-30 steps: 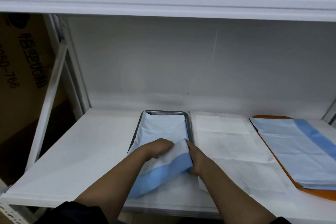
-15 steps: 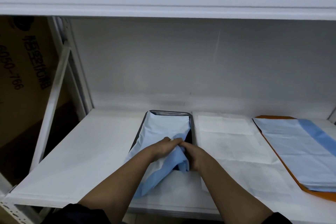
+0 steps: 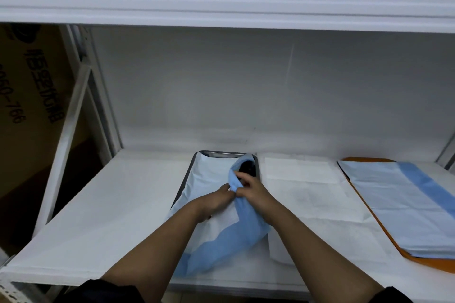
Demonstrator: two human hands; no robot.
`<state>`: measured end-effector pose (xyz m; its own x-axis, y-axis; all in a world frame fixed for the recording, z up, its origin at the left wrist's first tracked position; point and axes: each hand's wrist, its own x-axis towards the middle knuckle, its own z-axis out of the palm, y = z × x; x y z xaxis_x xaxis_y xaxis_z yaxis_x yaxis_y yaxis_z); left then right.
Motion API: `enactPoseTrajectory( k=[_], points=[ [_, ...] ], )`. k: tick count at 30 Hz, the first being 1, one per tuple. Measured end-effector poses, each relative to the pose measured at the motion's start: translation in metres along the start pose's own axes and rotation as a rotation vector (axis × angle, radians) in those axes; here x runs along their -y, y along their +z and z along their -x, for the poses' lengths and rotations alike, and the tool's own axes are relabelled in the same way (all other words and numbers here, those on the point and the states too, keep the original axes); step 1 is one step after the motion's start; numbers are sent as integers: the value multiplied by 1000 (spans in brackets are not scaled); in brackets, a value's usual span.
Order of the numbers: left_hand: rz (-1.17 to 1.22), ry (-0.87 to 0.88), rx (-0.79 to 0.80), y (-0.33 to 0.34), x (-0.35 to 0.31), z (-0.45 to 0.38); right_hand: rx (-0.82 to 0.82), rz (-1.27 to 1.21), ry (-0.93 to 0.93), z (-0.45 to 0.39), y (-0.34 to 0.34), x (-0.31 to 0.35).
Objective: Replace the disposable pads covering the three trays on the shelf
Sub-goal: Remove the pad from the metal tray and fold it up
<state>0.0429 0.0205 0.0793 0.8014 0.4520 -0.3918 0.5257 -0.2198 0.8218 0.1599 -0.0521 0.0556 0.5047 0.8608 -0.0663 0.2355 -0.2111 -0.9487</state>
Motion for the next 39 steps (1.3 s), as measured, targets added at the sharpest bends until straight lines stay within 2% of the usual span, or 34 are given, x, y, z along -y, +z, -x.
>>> enactPoseTrajectory(
  k=[3,5,8,11,13,16,20,23,25,27,29,30,32,34,36,39],
  points=[
    [23,4,12,-2,6,-8,141,-390,200,4,-8,-3],
    [13,22,-4,-3,8,-12,99,-597,289,-2,-13,-11],
    [-38,42,14,-5,14,-21,-57,-698,341,-18,-16,-20],
    [-122,59,70,-3,12,-23,-103,-731,399,-35,-14,-17],
    [-193,65,98,-2,10,-26,-133,-567,377,-47,-15,-21],
    [-264,94,115,1,12,-31,-171,-34,54,-51,-19,-19],
    [-303,155,90,5,17,-38,-84,481,-257,-50,-17,-25],
    [-310,187,73,8,17,-42,-57,745,-403,-41,-19,-32],
    [-338,187,83,11,20,-46,-104,741,-437,-36,-21,-39],
    [-344,168,88,13,23,-49,-276,579,-363,-35,-18,-48],
    [-306,126,71,15,24,-51,-466,327,-129,-36,-22,-53],
    [-273,104,60,14,25,-52,-502,221,27,-36,-25,-54],
    [-223,77,28,11,29,-54,-475,30,286,-37,-34,-57],
    [-241,57,-27,5,34,-52,-437,-148,407,-31,-42,-58],
    [-288,29,-93,-5,44,-51,-404,-149,461,-28,-46,-61],
    [-367,-27,-221,-22,62,-48,-267,-32,521,-21,-48,-66]
  ],
)
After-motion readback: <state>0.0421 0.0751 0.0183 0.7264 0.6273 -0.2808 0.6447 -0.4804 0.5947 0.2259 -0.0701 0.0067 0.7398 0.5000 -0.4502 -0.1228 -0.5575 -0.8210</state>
